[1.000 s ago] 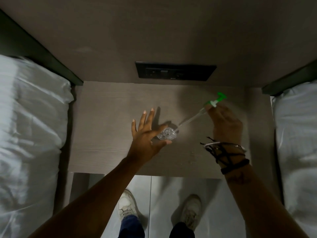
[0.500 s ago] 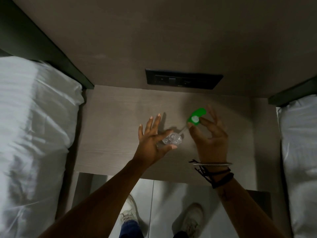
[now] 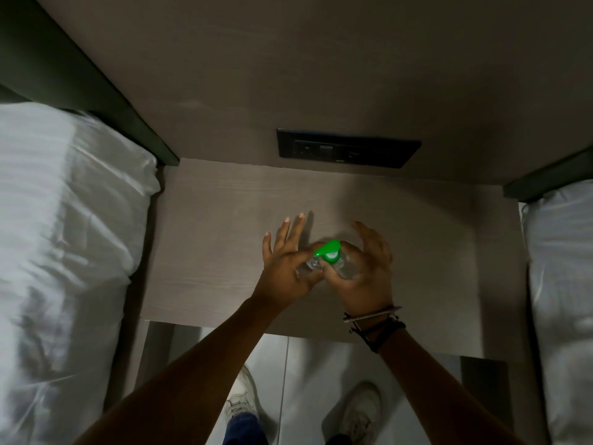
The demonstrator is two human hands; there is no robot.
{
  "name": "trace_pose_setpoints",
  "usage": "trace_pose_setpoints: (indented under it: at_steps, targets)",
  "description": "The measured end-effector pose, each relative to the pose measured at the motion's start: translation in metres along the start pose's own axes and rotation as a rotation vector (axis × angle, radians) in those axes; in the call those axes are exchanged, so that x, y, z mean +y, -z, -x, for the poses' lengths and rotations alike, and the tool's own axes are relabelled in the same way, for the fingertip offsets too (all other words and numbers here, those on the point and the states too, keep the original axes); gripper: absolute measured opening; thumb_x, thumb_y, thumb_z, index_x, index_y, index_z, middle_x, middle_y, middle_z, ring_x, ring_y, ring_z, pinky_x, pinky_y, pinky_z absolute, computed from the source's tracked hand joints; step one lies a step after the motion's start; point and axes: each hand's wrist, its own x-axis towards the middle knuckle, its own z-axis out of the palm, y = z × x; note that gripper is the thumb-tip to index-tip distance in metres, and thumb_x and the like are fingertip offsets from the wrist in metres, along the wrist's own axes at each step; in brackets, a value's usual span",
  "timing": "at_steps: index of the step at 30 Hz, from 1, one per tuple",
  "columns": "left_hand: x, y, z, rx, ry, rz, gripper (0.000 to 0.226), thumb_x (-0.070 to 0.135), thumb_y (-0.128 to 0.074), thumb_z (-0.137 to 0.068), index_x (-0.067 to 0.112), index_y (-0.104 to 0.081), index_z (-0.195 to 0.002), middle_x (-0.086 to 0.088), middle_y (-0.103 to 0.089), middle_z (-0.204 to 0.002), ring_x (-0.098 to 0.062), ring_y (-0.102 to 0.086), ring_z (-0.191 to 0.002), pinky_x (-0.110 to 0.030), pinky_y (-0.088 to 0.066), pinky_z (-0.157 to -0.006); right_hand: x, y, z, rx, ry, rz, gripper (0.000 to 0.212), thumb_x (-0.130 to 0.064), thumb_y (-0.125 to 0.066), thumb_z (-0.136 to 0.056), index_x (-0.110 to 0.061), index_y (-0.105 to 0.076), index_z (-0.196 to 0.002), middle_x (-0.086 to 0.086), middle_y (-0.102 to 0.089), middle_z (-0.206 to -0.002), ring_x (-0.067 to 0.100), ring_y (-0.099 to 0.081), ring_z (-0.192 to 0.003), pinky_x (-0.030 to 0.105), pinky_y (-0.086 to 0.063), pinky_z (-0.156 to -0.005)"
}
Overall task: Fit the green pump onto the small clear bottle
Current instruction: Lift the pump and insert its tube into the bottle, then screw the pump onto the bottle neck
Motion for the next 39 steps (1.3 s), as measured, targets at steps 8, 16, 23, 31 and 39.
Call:
trace_pose_setpoints:
  at_steps: [8, 16, 23, 31, 39]
  targets:
    - [-0.003, -0.003, 0.000, -0.020, 0.019, -0.015, 0.038, 0.051, -0.057, -0.080, 0.032, -0.066, -0.111, -0.004, -0.011, -0.161, -0.026, 0.005, -0.148, -0.059, 0.005, -0.114, 0.005, -0.007, 0.007, -0.104, -0.071, 0.006, 0.071, -0.043, -0.082, -0.062, -0.026, -0.054, -0.126, 0.012, -0.031, -0.153, 0.032, -0.032, -0.137, 0.047, -0.026, -0.105]
    - [-0.007, -0.009, 0.000, 0.029, 0.018, 0.017, 0.046, 0.060, -0.055, -0.083, 0.029, -0.065, -0.115, -0.005, -0.014, -0.161, -0.026, -0.001, -0.148, -0.051, 0.009, -0.113, 0.001, -0.008, -0.004, -0.042, -0.132, -0.051, 0.044, -0.029, -0.088, -0.057, -0.016, -0.068, -0.094, 0.009, -0.051, -0.138, 0.030, -0.041, -0.130, 0.050, -0.034, -0.105]
    - [-0.006, -0.007, 0.000, 0.030, 0.006, 0.021, 0.053, 0.060, -0.053, -0.080, 0.032, -0.058, -0.124, -0.007, -0.016, -0.160, -0.028, -0.003, -0.148, -0.057, 0.004, -0.113, 0.006, -0.007, -0.001, -0.130, -0.049, -0.137, 0.049, -0.033, -0.080, -0.067, -0.022, -0.066, -0.113, 0.012, -0.044, -0.144, 0.033, -0.035, -0.134, 0.058, -0.030, -0.108]
    - [-0.005, -0.010, 0.001, 0.037, 0.022, -0.024, 0.048, 0.060, -0.046, -0.084, 0.037, -0.058, -0.125, -0.006, -0.017, -0.160, -0.026, -0.003, -0.148, -0.056, 0.002, -0.114, -0.002, -0.017, -0.004, -0.036, -0.159, -0.091, 0.073, -0.045, -0.088, -0.049, -0.014, -0.057, -0.106, 0.010, -0.051, -0.133, 0.028, -0.048, -0.121, 0.052, -0.042, -0.100]
    - [-0.005, -0.012, 0.001, 0.028, 0.030, 0.037, 0.049, 0.061, -0.054, -0.083, 0.038, -0.056, -0.126, 0.000, -0.011, -0.160, -0.025, -0.001, -0.148, -0.056, 0.004, -0.113, 0.004, -0.014, -0.006, -0.011, -0.134, -0.241, 0.046, -0.032, -0.088, -0.056, -0.021, -0.066, -0.094, 0.003, -0.058, -0.124, 0.025, -0.052, -0.116, 0.054, -0.045, -0.096]
